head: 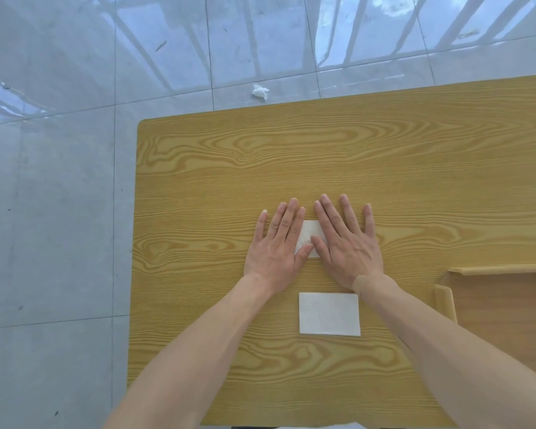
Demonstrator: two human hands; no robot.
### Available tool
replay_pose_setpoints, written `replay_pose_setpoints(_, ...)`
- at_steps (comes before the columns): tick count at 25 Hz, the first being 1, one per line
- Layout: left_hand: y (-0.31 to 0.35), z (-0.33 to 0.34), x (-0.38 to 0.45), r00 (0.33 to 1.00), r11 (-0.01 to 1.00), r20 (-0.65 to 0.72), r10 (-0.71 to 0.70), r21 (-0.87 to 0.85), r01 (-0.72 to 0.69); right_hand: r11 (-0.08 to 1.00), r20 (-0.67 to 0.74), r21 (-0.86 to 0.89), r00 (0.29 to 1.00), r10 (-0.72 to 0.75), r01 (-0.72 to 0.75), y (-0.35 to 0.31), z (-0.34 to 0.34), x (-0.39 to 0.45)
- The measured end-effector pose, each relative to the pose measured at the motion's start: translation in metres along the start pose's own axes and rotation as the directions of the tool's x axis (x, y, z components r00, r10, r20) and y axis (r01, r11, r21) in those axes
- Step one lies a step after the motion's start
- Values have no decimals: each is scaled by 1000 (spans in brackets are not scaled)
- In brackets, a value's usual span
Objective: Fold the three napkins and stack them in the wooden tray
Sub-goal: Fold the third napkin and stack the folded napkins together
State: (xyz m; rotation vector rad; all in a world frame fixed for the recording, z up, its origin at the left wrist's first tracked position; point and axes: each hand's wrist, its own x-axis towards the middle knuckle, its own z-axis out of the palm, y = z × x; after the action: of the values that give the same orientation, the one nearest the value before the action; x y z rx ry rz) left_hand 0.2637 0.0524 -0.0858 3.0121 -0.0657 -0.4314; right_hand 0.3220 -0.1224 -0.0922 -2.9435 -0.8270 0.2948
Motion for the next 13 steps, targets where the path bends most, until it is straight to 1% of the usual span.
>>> replay_pose_setpoints(2,0,-1,1,1000,1000,6,-1,-13,1,1000,5,2,1000,7,-7,-1,-1,0)
replay_pose_setpoints(5,1,-5,1,999,1000,40,-3,-16,3,1000,52,9,999,11,-12,-1,-6,0)
replay_pose_setpoints(7,0,-9,0,999,999,54,10,-37,-8,999,87,50,996,-5,0,0,-10,1)
replay_pose_setpoints(9,-1,-16,-1,999,992,31,26,-121,-22,994,82,109,996,-22,13,5,-17,1)
replay_pose_setpoints(11,-5,-25,-4,999,972,-28,16,-232,-22,987,60,159,998,-20,11,11,-25,-3)
replay_pose_setpoints(13,-8,-33,-7,998,958,-61,-10,-285,-8,986,42,168,999,5,-12,14,-32,-7)
